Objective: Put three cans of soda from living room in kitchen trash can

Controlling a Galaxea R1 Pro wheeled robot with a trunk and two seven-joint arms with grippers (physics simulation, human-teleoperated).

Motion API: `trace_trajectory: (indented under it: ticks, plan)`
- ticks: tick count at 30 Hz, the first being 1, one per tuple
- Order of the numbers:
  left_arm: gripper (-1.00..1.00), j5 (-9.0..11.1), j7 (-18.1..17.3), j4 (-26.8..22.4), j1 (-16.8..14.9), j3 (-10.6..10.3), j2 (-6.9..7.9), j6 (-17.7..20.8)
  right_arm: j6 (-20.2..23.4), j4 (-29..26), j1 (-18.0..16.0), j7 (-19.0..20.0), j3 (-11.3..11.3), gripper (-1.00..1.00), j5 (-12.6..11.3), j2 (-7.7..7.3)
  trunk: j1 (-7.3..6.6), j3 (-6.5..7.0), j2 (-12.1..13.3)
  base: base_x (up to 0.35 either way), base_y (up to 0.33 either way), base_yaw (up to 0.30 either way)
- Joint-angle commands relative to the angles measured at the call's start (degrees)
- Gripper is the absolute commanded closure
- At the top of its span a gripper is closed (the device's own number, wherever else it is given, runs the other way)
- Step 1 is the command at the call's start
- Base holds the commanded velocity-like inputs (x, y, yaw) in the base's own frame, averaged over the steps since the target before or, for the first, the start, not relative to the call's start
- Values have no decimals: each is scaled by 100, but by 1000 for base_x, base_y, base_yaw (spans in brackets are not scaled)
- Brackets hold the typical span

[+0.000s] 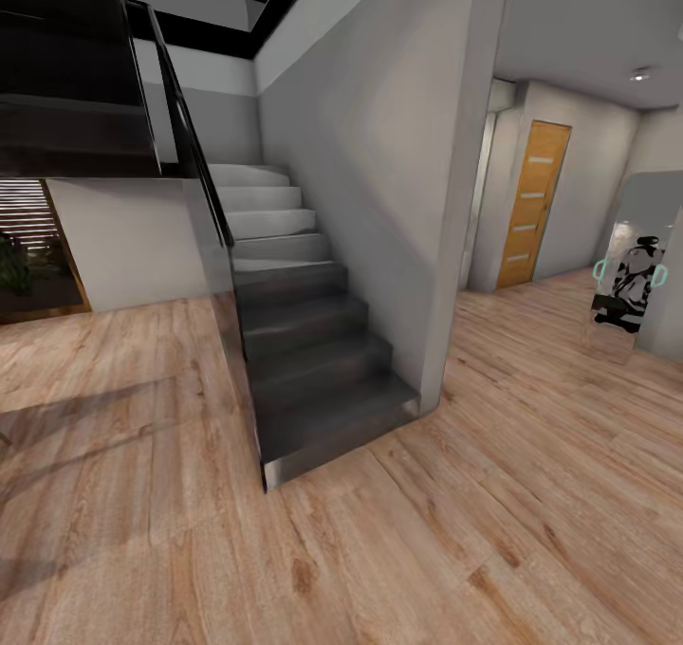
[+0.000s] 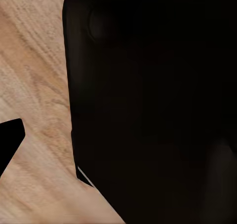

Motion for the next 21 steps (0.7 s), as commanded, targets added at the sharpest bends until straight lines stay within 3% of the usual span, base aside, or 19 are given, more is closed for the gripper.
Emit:
trace_trajectory:
  ticks: [1,8,21]
  plan:
    - [-100,24,-24,-34,-33,10,-26,-30,-30,-33,-30,24,-30,-100,-24,9,0,0,1,0,0,0]
    - [-100,24,-24,-194,-129,9,-26,-50,-252,-260,-30,24,-51,-100,-24,9,0,0,1,0,0,0]
    - [-100,24,-24,-194,-129,9,-26,-50,-252,-326,-30,24,-51,-100,-24,9,0,0,1,0,0,0]
